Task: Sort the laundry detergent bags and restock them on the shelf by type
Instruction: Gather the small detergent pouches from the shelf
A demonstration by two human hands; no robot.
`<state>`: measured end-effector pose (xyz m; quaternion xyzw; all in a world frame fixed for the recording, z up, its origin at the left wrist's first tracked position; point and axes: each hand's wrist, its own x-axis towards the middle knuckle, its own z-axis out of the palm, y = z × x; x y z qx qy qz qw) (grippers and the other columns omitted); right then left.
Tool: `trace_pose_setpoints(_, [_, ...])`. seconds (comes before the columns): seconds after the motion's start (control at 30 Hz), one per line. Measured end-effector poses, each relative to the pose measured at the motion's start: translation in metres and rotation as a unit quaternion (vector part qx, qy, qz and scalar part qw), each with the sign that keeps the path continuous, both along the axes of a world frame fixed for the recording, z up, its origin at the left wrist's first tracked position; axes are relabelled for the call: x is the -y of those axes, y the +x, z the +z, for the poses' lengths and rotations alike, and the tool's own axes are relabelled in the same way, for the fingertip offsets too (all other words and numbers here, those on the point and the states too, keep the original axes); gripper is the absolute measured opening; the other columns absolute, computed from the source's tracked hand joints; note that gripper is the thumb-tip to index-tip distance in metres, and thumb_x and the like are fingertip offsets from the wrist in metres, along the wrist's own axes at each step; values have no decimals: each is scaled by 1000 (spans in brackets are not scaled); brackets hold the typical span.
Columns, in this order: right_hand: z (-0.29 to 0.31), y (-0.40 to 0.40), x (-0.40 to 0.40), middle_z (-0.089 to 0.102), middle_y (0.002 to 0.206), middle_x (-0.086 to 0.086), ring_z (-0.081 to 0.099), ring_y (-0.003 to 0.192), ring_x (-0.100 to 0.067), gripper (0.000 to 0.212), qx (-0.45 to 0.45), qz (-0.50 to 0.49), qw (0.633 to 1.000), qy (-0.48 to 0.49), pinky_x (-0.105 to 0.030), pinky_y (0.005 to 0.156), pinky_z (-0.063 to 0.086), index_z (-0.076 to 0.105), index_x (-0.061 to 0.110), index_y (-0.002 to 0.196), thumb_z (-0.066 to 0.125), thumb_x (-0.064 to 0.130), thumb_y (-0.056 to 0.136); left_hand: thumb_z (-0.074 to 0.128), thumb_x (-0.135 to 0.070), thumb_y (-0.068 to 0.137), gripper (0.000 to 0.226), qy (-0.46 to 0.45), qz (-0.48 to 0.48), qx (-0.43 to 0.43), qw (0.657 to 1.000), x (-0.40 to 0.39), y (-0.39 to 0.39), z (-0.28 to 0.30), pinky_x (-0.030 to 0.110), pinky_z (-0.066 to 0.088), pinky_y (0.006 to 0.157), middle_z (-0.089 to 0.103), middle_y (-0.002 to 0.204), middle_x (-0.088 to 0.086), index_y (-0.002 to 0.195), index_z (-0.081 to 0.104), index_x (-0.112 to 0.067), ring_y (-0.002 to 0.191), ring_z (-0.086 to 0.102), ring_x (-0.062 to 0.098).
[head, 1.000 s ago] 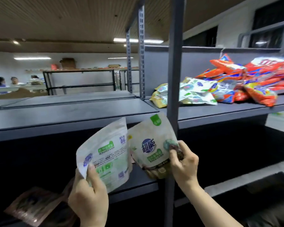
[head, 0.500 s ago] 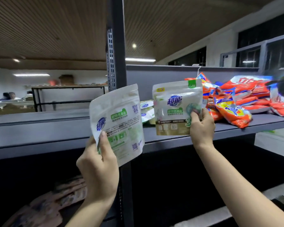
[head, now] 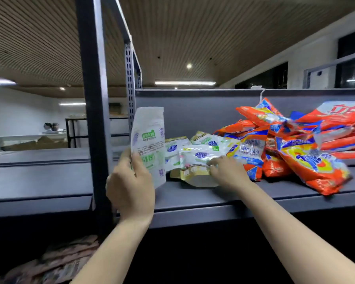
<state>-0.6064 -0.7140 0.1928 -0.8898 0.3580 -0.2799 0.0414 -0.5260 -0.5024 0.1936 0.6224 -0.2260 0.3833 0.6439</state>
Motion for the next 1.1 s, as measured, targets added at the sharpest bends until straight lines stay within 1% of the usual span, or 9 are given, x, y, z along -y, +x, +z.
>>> trace_pose_setpoints(0.2, [-12,-15,0,60,123,-7,47,114,-27,45,40,75,995,44,-35,84,38,48,28,125,45,53,87,42,-29,100,32,23,77,46,996,77,21,57,37,42,70,70,109,11,126,60,-32,95,61,40])
trace_pose_setpoints(0.37, [-14,-17,1,60,123,-3,46,115,-25,42,51,77,996,19,-34,88,37,55,30,122,48,53,88,44,-17,94,36,190,41,150,969,172,49,80,44,45,73,64,116,9,127,58,-21,91,63,38])
trace_pose_setpoints(0.4, [-14,-17,2,60,124,-2,47,116,-26,43,54,75,996,13,-34,90,37,55,30,123,48,54,88,42,-20,94,38,316,14,135,939,190,54,77,48,41,88,60,123,8,130,54,-22,102,59,35])
trace_pose_setpoints(0.47, [-17,-15,6,58,128,0,45,118,-25,46,53,73,996,-2,-35,94,36,55,31,125,47,57,88,41,-32,94,41,573,-58,50,816,216,63,67,45,26,107,49,137,7,132,48,-20,121,48,30])
trace_pose_setpoints(0.53, [-19,-12,11,54,133,4,40,121,-23,49,51,78,996,-12,-36,97,35,54,32,127,45,60,88,46,-36,90,40,659,-152,-36,736,222,63,60,36,36,97,49,137,12,121,53,-12,115,48,28])
trace_pose_setpoints(0.6, [-20,-10,14,51,136,6,38,123,-22,50,54,86,995,-7,-36,100,34,53,32,128,45,60,88,50,-34,90,36,621,-204,-44,756,216,64,58,34,39,90,51,131,15,114,55,-7,111,49,28])
trace_pose_setpoints(0.73, [-19,-11,15,50,139,4,37,125,-22,52,41,88,995,-16,-35,102,33,51,30,131,44,60,89,47,-39,94,47,567,-183,-40,802,190,62,56,28,34,85,47,138,5,134,46,-14,119,47,24])
trace_pose_setpoints(0.83, [-17,-12,11,52,136,1,39,124,-23,52,39,85,995,-19,-35,100,34,50,28,132,44,59,90,46,-37,91,38,566,-141,-38,812,170,64,48,28,32,76,53,129,2,124,53,-19,103,49,22])
trace_pose_setpoints(1.1, [-13,-20,-6,56,133,-1,47,123,-22,52,77,94,993,8,-36,98,41,52,23,131,49,54,90,45,-25,90,8,508,-106,-37,854,110,41,38,34,47,83,57,104,2,87,53,-24,101,56,29])
